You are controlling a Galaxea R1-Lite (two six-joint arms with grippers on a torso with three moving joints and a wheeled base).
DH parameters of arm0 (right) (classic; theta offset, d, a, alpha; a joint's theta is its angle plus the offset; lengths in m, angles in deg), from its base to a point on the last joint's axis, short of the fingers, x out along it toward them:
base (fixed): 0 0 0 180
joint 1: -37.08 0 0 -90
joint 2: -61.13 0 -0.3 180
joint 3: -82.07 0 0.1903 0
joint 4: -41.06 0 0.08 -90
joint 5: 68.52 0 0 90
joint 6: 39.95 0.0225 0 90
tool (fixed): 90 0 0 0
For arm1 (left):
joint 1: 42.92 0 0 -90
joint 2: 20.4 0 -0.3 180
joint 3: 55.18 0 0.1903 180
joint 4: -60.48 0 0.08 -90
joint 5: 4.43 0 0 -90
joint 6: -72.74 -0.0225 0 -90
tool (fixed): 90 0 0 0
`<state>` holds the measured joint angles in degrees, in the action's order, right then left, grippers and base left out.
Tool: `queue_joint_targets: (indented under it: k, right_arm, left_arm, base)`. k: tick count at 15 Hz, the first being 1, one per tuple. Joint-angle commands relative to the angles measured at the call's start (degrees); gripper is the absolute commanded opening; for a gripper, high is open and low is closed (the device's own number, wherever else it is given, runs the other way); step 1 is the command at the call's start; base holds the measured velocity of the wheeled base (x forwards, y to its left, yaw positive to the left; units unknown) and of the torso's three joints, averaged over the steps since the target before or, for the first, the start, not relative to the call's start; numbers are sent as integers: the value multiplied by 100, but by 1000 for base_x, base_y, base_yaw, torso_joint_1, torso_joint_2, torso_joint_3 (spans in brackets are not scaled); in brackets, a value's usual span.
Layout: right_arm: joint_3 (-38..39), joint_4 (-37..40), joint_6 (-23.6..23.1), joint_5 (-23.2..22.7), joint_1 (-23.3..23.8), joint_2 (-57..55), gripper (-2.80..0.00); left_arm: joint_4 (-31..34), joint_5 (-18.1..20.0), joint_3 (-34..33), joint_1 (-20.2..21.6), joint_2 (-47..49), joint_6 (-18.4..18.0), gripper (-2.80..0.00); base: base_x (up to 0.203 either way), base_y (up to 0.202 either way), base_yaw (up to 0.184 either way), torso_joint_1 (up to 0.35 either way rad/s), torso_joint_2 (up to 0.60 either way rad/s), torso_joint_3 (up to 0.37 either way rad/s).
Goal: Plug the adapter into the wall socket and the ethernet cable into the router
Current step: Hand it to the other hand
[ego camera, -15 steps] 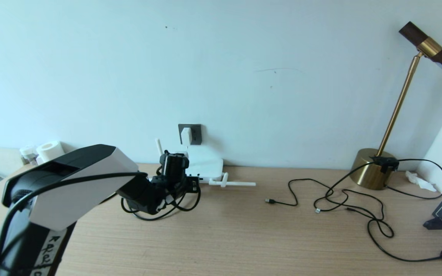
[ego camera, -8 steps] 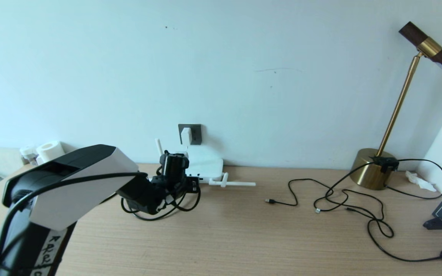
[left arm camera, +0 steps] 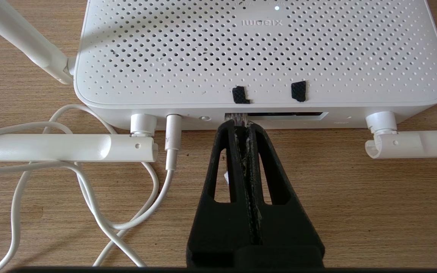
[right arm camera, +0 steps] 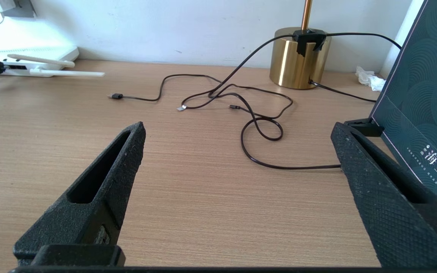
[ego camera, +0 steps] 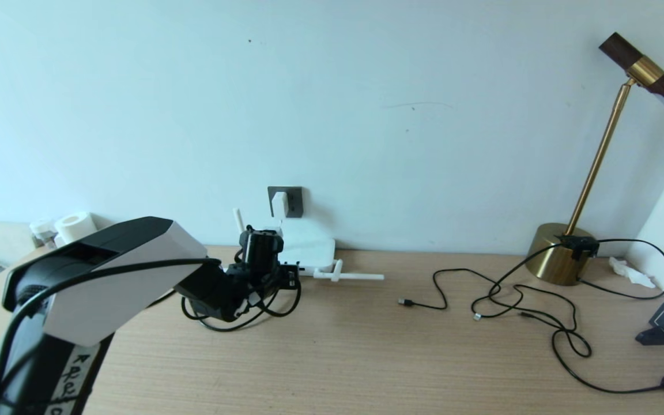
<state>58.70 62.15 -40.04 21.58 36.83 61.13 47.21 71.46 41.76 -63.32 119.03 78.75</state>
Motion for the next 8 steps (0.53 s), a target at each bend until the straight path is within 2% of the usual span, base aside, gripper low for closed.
queue_joint_targets:
  k: [1, 8]
  right_arm:
    - [70, -1, 1, -1, -2, -9, 0]
    - [70, -1, 1, -1, -2, -9, 0]
  left_arm:
    - [-28, -13, -1, 0, -8, 5, -280]
    - [-28, -31, -27, 0, 14, -30, -280]
  base:
    - [0, 0, 0, 0, 0, 0]
    - [0, 0, 0, 0, 0, 0]
